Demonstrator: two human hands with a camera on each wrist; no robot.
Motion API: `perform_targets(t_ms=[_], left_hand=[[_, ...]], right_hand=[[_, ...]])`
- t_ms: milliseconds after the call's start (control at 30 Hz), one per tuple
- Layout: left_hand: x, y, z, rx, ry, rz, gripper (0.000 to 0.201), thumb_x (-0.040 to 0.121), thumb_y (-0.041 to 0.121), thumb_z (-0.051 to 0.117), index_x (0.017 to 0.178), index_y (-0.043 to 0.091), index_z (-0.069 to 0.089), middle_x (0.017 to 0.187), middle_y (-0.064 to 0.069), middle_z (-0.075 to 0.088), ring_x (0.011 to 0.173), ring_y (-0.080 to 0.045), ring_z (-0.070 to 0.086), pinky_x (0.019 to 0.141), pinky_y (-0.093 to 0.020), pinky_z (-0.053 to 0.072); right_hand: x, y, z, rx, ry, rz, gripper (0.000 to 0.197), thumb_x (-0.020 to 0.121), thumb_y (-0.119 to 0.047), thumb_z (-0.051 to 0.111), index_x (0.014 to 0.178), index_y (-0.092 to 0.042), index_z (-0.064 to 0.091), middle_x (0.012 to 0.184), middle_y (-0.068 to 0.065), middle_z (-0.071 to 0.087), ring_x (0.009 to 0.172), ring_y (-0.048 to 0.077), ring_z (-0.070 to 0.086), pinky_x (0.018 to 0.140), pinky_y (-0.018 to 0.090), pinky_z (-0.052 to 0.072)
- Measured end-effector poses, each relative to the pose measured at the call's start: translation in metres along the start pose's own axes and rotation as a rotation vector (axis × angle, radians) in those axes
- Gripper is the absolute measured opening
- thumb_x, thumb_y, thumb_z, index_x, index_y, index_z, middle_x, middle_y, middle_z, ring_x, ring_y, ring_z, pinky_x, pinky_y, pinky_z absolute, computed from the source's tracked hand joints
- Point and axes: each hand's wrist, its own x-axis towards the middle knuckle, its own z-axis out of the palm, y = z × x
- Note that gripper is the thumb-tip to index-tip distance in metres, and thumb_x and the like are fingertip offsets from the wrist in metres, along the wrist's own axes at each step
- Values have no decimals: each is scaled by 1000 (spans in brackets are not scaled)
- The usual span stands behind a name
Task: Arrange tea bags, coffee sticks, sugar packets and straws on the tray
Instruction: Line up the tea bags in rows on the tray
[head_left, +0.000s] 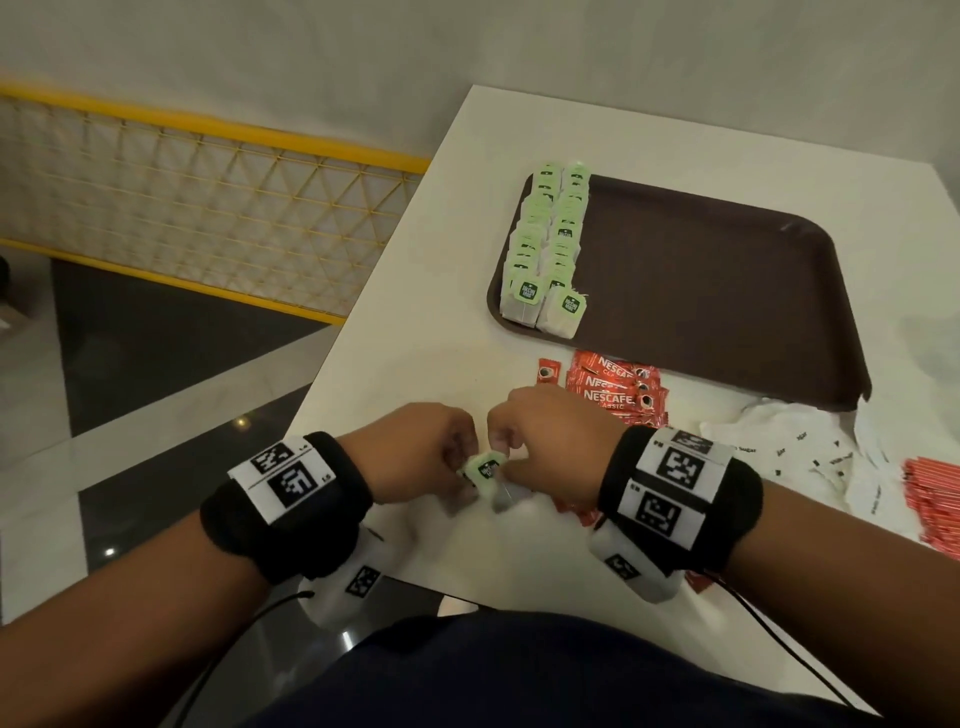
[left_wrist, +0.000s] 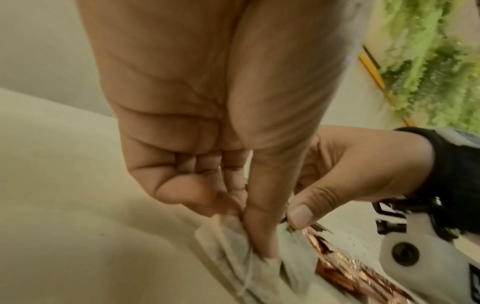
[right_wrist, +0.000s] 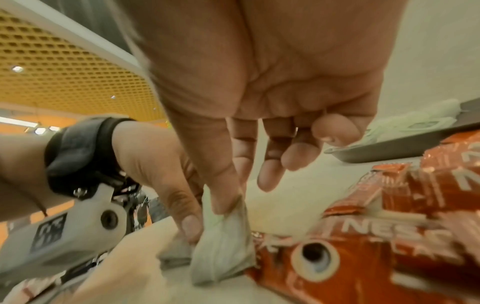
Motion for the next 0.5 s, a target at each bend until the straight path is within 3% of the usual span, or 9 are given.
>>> perform_targets(t_ms=[167, 267, 333, 400, 500], left_hand=[[6, -8, -13, -110, 67, 35, 11, 83, 21, 75, 88, 17, 66, 80, 6, 62, 69, -9, 55, 62, -21, 42], [7, -10, -25, -181, 107, 42, 11, 84, 26, 76, 83, 24, 65, 88, 5, 68, 79, -13, 64, 71, -28, 49], [9, -10, -35, -285, 151, 35, 10, 85, 27, 75, 84, 25, 65, 86, 10, 70, 78, -8, 67, 70, -24, 51], [16, -7, -46, -402, 197, 33, 8, 88, 25, 72, 87, 22, 64, 83, 11, 70, 74, -7, 66, 68, -23, 53], [39, 2, -59, -487, 282, 62, 7, 90, 16, 70, 90, 15, 62, 93, -4, 69, 75, -14, 64, 71, -26, 59]], right_hand=[[2, 9, -14, 214, 38, 39, 12, 84, -30, 69, 85, -22, 60, 84, -6, 62, 77, 12, 57, 63, 23, 42], [0, 21, -28, 400, 104, 73, 17, 81, -31, 74, 82, -22, 60, 79, -3, 67, 71, 15, 63, 68, 34, 54], [-1, 31, -39, 512, 156, 104, 18, 82, -27, 75, 84, -18, 59, 76, 4, 70, 68, 19, 68, 68, 36, 56], [-1, 43, -49, 630, 215, 151, 18, 84, -21, 74, 88, -12, 59, 75, 8, 71, 66, 18, 70, 62, 32, 56], [2, 63, -59, 767, 310, 236, 17, 87, -15, 70, 95, -7, 58, 77, 13, 70, 61, 15, 69, 54, 22, 54]])
